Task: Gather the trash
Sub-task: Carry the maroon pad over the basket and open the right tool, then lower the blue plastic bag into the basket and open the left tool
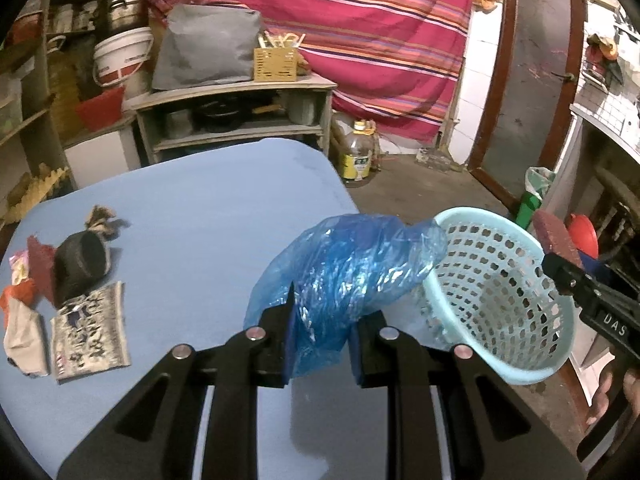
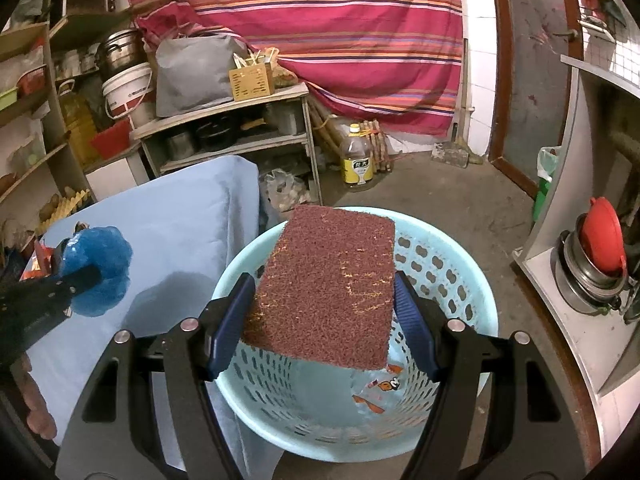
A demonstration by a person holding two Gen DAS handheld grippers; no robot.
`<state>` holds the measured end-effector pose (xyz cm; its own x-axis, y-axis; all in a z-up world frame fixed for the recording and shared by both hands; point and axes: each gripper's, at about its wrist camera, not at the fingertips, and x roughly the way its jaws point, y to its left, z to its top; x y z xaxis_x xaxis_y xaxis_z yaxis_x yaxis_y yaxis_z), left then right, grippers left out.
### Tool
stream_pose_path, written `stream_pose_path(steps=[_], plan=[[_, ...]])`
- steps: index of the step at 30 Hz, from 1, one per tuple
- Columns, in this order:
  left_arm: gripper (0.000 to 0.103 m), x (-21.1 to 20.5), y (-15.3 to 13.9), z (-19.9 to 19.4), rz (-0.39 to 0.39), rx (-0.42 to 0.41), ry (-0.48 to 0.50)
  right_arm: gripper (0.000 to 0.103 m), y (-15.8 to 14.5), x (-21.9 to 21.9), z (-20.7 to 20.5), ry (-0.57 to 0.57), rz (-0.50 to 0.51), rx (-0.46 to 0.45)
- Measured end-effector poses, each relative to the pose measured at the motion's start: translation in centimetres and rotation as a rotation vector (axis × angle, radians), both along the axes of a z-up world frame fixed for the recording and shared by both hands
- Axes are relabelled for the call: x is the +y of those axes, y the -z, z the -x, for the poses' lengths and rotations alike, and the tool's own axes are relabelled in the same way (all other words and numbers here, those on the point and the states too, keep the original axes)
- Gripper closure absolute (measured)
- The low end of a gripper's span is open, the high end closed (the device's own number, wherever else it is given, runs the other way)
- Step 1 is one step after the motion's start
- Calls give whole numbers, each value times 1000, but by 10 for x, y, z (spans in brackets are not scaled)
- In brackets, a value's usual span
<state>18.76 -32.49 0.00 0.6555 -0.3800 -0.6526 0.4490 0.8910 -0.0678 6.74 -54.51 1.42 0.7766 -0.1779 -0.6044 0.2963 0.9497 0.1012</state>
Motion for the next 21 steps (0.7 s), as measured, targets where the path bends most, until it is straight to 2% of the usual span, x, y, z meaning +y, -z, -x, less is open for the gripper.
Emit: stream_pose_path(steps=[11, 15, 21], plan=[[81, -33, 2, 3, -13, -3, 44, 33, 19, -10, -8, 7, -51, 37], [81, -40, 0, 3, -8, 1, 52, 23, 20, -21, -7, 25, -122, 24], [81, -60, -4, 6, -8, -4, 85, 15, 12, -31, 7, 85, -84, 7]])
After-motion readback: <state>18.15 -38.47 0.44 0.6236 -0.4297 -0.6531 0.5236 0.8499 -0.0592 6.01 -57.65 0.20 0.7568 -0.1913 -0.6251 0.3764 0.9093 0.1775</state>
